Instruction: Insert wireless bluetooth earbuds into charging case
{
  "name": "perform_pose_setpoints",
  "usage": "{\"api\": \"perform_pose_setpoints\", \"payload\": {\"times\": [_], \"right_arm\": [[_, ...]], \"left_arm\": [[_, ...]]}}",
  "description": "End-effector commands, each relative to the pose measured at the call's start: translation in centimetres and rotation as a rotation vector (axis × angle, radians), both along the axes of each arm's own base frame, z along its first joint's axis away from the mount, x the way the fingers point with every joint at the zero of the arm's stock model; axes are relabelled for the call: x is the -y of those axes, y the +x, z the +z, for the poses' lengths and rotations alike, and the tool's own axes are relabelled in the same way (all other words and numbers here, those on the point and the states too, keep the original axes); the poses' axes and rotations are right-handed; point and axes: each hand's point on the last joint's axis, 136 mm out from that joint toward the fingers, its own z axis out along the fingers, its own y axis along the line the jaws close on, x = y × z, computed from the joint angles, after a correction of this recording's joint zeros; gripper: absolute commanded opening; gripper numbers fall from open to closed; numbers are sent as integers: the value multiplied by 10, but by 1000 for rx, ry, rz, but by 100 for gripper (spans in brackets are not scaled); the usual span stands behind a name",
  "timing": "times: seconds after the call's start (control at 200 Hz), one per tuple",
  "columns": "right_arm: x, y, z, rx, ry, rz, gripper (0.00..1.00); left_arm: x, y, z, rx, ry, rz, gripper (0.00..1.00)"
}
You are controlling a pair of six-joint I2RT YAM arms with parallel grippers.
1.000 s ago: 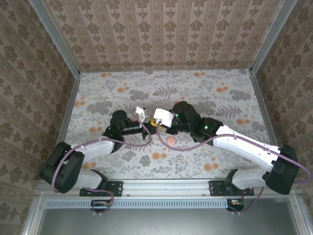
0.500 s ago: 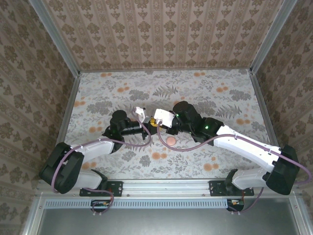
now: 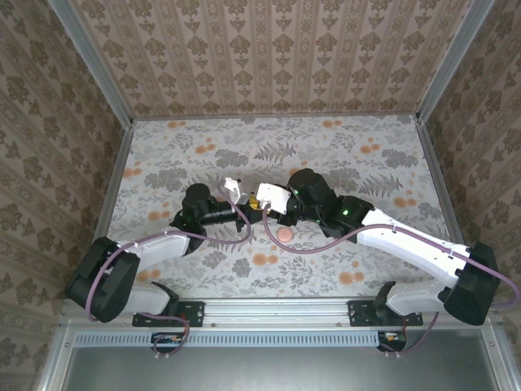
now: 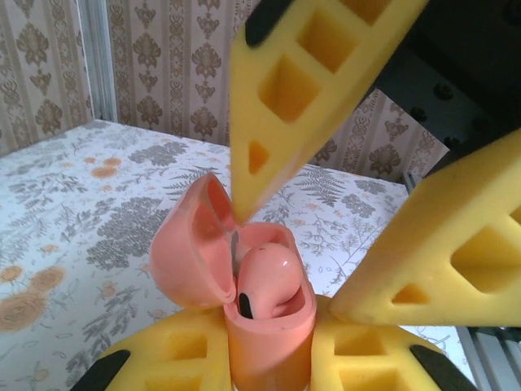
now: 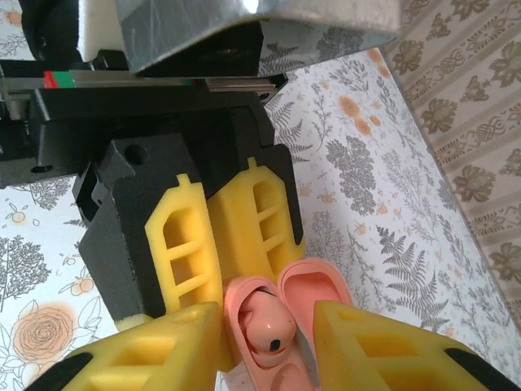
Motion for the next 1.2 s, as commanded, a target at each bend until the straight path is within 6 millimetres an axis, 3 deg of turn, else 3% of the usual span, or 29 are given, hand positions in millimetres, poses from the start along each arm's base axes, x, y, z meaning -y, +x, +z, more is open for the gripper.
{"api": "perform_pose_setpoints", "payload": {"times": [0.0,0.825,1.195], "right_arm": [[-1,-16,-2,-52,-4,55,38],[-7,-28,2,-22,57,133,55],[-6,-43,9,41,77,236,55]], "left_arm": [[-5,-1,24,110,-73,17,19],[-11,-6,24,135,-75,34,21],[-13,0,10,125,-47,76,22]]}}
